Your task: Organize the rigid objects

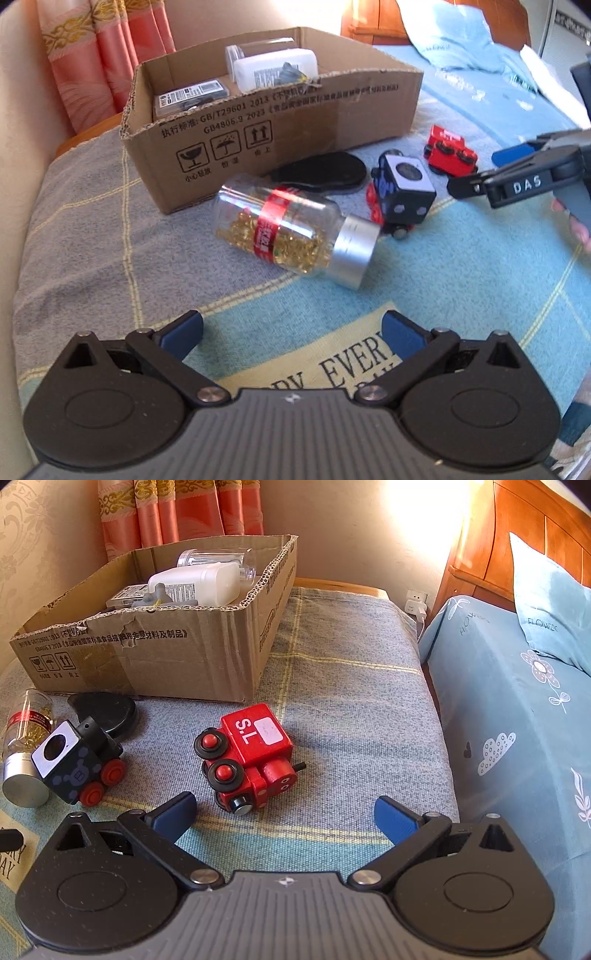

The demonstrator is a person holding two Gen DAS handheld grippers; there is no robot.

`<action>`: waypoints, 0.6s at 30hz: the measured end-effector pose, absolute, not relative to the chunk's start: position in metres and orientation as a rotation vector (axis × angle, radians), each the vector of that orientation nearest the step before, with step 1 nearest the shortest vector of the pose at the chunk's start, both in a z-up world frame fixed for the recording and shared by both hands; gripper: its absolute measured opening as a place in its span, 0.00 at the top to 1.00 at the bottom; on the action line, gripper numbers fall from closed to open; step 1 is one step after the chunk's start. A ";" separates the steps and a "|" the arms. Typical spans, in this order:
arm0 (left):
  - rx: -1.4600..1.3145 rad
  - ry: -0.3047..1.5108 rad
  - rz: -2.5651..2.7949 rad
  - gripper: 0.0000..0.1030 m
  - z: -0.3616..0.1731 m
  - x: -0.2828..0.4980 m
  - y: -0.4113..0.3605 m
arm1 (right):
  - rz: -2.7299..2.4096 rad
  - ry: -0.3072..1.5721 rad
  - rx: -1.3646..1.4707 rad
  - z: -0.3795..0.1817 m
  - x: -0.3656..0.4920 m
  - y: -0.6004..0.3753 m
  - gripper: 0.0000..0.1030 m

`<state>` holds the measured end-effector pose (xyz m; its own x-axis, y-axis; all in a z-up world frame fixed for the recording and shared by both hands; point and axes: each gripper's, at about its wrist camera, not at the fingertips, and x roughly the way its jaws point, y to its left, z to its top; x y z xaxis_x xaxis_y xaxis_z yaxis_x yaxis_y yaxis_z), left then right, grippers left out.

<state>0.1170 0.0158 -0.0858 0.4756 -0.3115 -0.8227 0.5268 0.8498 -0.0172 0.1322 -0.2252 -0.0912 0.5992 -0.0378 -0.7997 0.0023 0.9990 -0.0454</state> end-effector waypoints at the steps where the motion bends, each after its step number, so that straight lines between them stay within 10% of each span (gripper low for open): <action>1: 0.257 0.941 -0.523 0.00 -0.086 0.118 0.016 | -0.020 0.928 -0.042 -0.091 0.132 -0.225 0.00; 18: 0.306 0.873 -0.651 0.00 -0.090 0.138 0.016 | -0.004 0.916 -0.051 -0.091 0.129 -0.226 0.00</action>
<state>0.1376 0.0161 -0.0897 0.4676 -0.4013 -0.7876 0.6410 0.7675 -0.0105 0.1294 -0.2257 -0.0915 0.6087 -0.0250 -0.7930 -0.0182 0.9988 -0.0455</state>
